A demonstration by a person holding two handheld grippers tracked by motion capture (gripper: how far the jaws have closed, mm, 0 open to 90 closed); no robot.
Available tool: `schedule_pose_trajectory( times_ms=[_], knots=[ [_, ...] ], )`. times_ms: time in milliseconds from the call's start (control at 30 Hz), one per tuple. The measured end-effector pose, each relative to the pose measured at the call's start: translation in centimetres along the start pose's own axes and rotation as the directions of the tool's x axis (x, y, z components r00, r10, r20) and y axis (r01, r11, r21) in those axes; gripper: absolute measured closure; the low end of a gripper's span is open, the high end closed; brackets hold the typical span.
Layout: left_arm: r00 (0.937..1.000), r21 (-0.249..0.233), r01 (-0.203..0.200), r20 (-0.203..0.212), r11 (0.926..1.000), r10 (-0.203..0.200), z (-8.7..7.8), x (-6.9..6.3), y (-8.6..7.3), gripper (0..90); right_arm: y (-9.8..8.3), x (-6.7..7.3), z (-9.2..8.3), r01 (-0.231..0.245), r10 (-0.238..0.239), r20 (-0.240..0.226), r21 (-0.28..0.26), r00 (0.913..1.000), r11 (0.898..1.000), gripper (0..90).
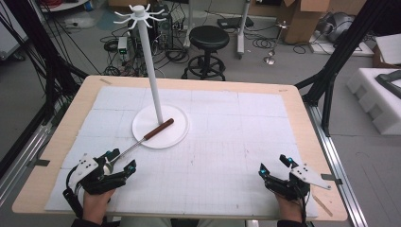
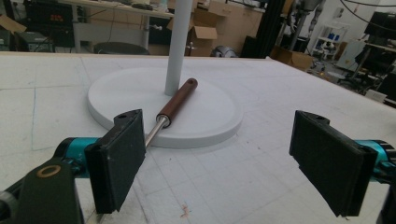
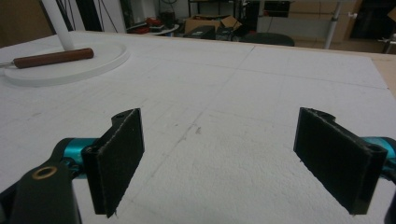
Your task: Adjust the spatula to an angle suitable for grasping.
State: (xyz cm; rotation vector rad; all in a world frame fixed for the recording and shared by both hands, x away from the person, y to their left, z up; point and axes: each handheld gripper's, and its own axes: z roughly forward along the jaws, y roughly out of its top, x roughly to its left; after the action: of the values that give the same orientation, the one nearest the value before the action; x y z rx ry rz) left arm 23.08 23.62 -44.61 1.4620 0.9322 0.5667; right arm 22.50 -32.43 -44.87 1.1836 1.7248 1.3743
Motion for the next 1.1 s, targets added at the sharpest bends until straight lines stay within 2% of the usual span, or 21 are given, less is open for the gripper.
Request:
schedule_pose_trajectory(
  times_ms=[100, 133, 200, 233, 267, 333, 367, 433, 467, 533, 600, 633, 700, 833, 933, 1000, 1033, 1100],
  knots=[
    [0.9996, 0.017, -0.017, 0.023, 0.9997, 0.017, -0.4, -0.2, 1.3, 19.0, 0.0, 0.0, 0.1, 0.001, -0.001, 0.001, 0.009, 1.0, 1.0, 15.0],
    [0.9996, 0.017, -0.017, 0.023, 0.9997, 0.017, -0.4, -0.2, 1.3, 19.2, 0.0, 0.0, 0.1, 0.001, -0.001, 0.0, 0.011, 1.0, 1.0, 15.0],
    [0.9987, 0.028, -0.041, 0.032, 0.9988, 0.041, -0.5, -0.4, 2.1, 19.3, 0.0, 0.0, 0.1, 0.0, 0.0, 0.0, 0.009, 1.0, 1.0, 15.0],
    [0.9968, 0.032, -0.066, 0.048, 0.9973, 0.064, -0.5, -0.5, 3.1, 19.4, 0.0, 0.0, 0.1, -0.004, 0.004, 0.001, 0.009, 1.0, 1.0, 15.0],
    [0.9968, 0.032, -0.066, 0.048, 0.9973, 0.064, -0.5, -0.5, 3.1, 19.6, 0.0, 0.0, 0.1, -0.004, 0.004, 0.001, 0.009, 1.0, 1.0, 15.0],
    [0.9941, 0.036, -0.084, 0.071, 0.9958, 0.082, -0.2, -0.7, 4.6, 20.1, 0.0, 0.0, 0.1, -0.007, 0.007, 0.0, 0.01, 1.0, 1.0, 15.0],
    [0.9941, 0.036, -0.084, 0.071, 0.9958, 0.082, -0.2, -0.7, 4.6, 20.2, 0.0, 0.0, 0.1, -0.003, 0.003, 0.001, 0.007, 1.0, 1.0, 15.0],
    [0.9901, 0.052, -0.117, 0.084, 0.9918, 0.113, 0.3, -0.8, 5.8, 21.4, 0.0, 0.0, 0.1, -0.004, 0.004, 0.001, 0.007, 1.0, 1.0, 15.0],
    [0.9841, 0.071, -0.155, 0.099, 0.9853, 0.148, 0.8, -1.0, 6.6, 21.5, 0.0, 0.0, 0.1, -0.006, 0.007, -0.001, 0.01, 1.0, 1.0, 15.0],
    [0.9772, 0.098, -0.188, 0.118, 0.9773, 0.176, 1.7, -1.1, 7.6, 21.8, 0.0, 0.0, 0.1, -0.005, 0.005, 0.0, 0.012, 1.0, 1.0, 15.0],
    [0.9738, 0.126, -0.202, 0.131, 0.9713, 0.185, 2.6, -1.1, 8.1, 22.3, 0.0, 0.0, 0.1, 0.003, -0.002, -0.002, 0.012, 1.0, 1.0, 15.0],
    [0.9727, 0.138, -0.205, 0.14, 0.969, 0.186, 3.0, -1.0, 8.3, 22.3, 0.0, 0.0, 0.1, 0.004, -0.004, -0.003, 0.012, 1.0, 1.0, 15.0],
    [0.9735, 0.175, -0.187, 0.165, 0.9666, 0.159, 4.0, -0.6, 8.4, 22.8, 0.0, 0.0, 0.1, 0.004, -0.004, -0.003, 0.012, 1.0, 1.0, 15.0],
    [0.9802, 0.238, -0.151, 0.161, 0.9594, 0.115, 5.5, 0.2, 8.1, 22.6, 0.0, 0.0, 0.1, 0.004, -0.004, -0.005, 0.011, 1.0, 1.0, 15.0],
    [0.9807, 0.276, -0.139, 0.172, 0.9511, 0.094, 6.4, 0.9, 7.9, 24.1, 0.0, 0.0, 0.1, 0.004, -0.003, -0.005, 0.014, 1.0, 1.0, 15.0],
    [0.9802, 0.3, -0.147, 0.172, 0.9426, 0.098, 7.2, 1.3, 7.9, 26.7, 0.1, 0.0, 0.2, 0.005, -0.005, -0.004, 0.017, 1.0, 1.0, 15.0],
    [0.9801, 0.316, -0.156, 0.167, 0.9358, 0.107, 7.7, 1.6, 7.9, 27.6, 0.1, 0.0, 0.2, 0.008, -0.008, -0.005, 0.017, 1.0, 1.0, 15.0],
    [0.9826, 0.345, -0.151, 0.155, 0.9263, 0.102, 8.2, 2.2, 7.8, 28.5, 0.1, 0.0, 0.2, 0.005, -0.005, -0.008, 0.02, 1.0, 1.0, 15.0]
  ],
)
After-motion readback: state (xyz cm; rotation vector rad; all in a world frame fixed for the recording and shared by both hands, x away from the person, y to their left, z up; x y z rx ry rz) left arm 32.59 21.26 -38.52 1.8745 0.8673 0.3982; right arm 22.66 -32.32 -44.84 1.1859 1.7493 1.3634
